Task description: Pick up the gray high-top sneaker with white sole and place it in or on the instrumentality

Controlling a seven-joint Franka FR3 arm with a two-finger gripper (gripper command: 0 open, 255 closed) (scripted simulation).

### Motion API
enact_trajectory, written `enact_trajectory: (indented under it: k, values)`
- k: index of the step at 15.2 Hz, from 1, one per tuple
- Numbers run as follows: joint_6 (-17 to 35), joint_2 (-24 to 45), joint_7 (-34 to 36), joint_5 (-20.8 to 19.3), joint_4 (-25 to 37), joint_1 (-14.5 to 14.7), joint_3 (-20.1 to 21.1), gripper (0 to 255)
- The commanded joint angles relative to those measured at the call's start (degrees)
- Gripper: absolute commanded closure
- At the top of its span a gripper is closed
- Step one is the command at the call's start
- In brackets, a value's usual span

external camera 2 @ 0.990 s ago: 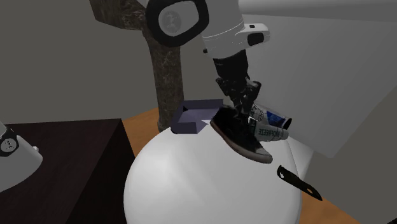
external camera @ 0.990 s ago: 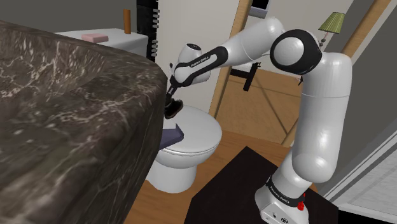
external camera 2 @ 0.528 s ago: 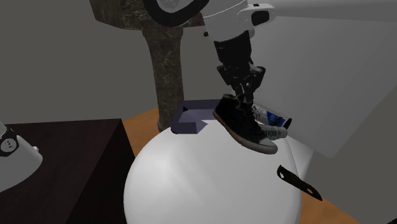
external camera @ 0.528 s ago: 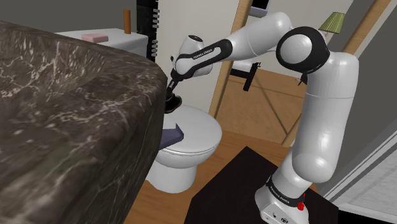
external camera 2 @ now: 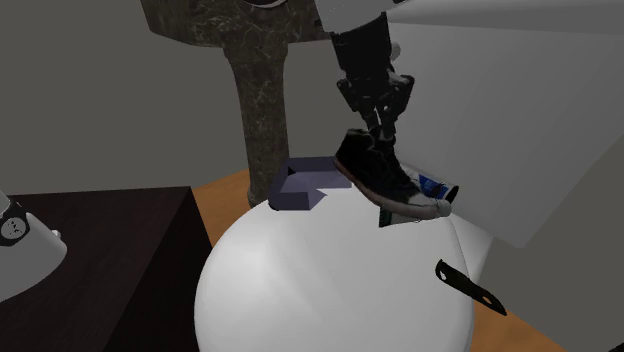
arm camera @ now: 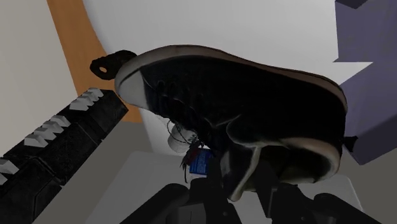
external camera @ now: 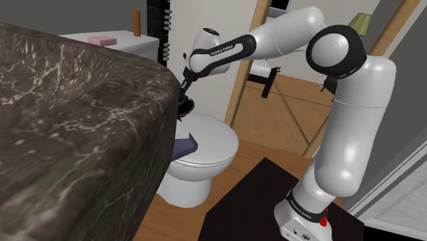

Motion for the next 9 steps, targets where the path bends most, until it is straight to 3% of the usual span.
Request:
enact_trajectory:
  k: [1, 9]
  values:
    - [-0.16, -1.78, 2.94, -1.36, -1.56, 1.75, 0.25, 255]
    - [-1.77, -8.11, 15.96, -7.24, -6.84, 8.52, 2.6, 255]
